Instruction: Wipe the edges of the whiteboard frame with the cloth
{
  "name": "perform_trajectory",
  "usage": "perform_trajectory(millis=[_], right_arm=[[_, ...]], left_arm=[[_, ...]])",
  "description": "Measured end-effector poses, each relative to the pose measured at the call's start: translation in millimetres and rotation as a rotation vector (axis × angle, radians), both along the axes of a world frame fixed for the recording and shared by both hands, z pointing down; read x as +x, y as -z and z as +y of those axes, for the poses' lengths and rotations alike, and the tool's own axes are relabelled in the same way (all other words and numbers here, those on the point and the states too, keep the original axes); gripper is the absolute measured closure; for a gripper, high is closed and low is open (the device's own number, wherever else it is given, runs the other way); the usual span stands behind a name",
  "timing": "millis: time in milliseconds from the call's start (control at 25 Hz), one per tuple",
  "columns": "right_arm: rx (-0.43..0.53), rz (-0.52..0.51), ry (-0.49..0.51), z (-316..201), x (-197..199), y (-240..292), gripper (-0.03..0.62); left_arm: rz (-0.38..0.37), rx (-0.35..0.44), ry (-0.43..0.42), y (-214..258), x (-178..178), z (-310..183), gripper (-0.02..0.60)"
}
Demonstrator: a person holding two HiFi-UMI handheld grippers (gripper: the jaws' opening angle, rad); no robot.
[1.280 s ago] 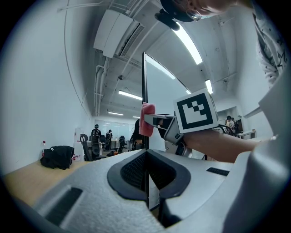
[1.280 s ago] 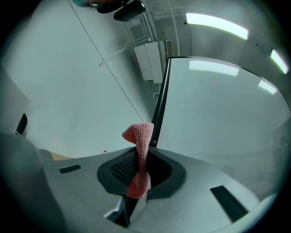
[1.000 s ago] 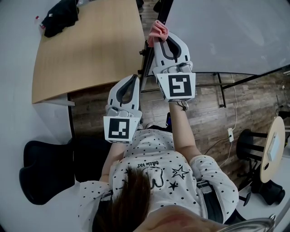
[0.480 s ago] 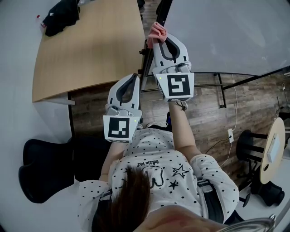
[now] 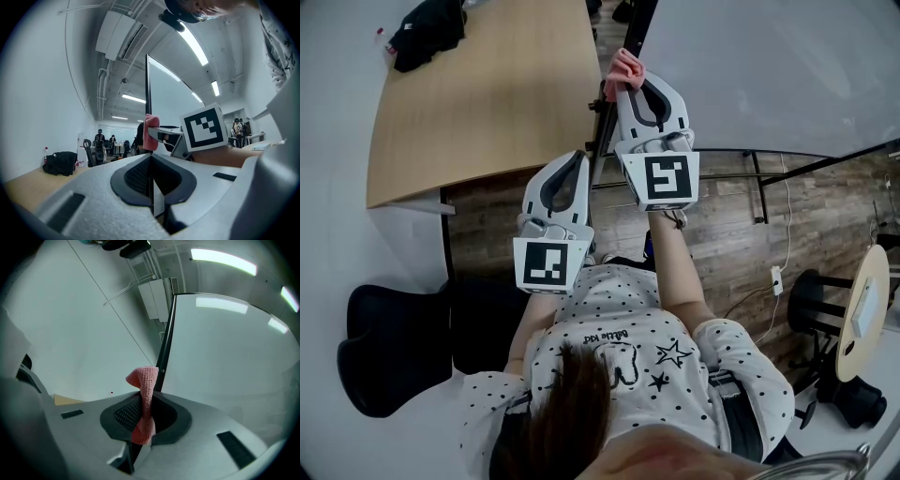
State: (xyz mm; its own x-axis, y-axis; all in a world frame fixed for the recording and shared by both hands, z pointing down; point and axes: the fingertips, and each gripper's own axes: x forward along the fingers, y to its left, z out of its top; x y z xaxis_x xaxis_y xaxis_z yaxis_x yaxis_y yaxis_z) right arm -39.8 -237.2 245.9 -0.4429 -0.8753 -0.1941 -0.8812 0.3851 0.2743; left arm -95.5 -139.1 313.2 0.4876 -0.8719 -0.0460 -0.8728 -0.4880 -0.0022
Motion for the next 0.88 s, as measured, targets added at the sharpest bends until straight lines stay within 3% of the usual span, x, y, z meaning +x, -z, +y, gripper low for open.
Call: perform_trajectory(millis=[880], right_arm=[[-0.025,0.018,-0.015,-1.2,-2.7,-16.5,0.556]], left_arm=[[0.008,0.01,0.001,2.2,-7.6,2.0,0.566]])
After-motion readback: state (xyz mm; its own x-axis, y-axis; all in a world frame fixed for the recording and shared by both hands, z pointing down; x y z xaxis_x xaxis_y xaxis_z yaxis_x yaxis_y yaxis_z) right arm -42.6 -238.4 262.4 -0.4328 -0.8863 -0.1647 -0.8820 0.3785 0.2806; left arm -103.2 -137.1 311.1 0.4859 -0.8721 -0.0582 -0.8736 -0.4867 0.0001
